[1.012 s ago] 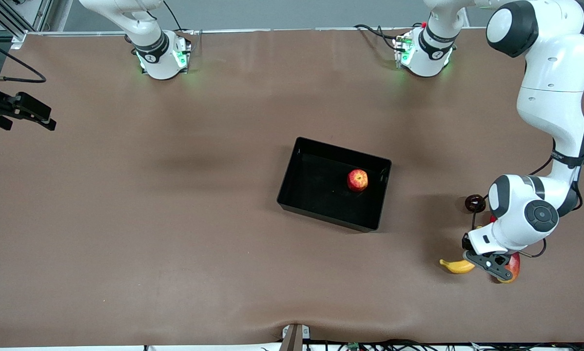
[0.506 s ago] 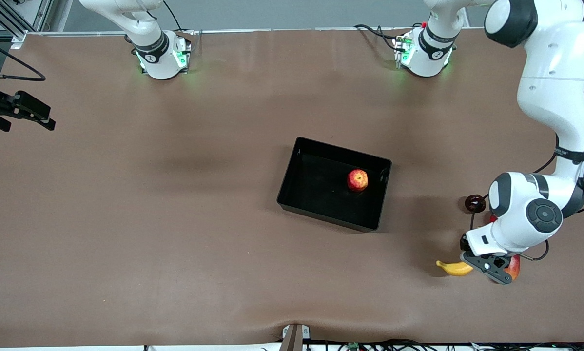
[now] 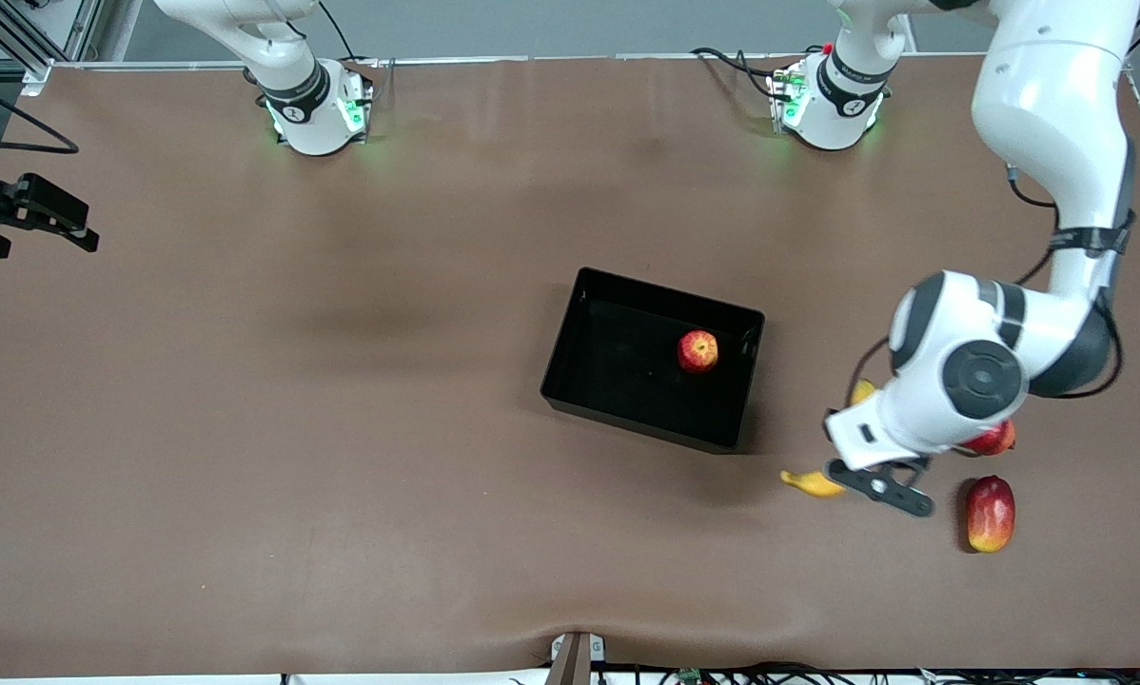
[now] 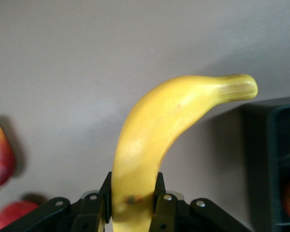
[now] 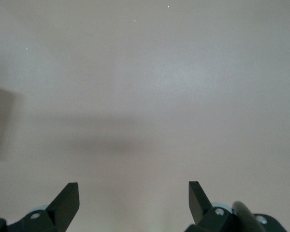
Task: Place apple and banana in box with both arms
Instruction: 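Carry the banana over the box with the left gripper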
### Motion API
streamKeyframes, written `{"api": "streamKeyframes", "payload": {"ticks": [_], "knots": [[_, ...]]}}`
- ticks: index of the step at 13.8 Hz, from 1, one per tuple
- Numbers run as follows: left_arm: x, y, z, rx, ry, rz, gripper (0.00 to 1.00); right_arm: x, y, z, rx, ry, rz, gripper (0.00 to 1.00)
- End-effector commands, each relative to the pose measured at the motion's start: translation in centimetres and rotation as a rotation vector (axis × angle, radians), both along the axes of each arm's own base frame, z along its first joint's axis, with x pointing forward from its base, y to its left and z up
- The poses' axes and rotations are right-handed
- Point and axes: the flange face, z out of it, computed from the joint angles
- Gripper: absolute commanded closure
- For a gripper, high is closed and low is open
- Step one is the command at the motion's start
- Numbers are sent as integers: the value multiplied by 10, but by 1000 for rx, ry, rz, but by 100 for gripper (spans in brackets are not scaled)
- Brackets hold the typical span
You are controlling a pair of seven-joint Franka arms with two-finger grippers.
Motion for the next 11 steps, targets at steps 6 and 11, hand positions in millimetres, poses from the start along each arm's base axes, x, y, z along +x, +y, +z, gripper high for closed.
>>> {"api": "streamKeyframes", "payload": {"ticks": [6, 11], "knots": [[-86, -166, -4, 56, 8, 266, 100, -1, -5, 5, -18, 1, 8, 0], [-141, -245, -28, 84, 6, 382, 100, 0, -4, 5, -17, -1, 9, 0]]}}
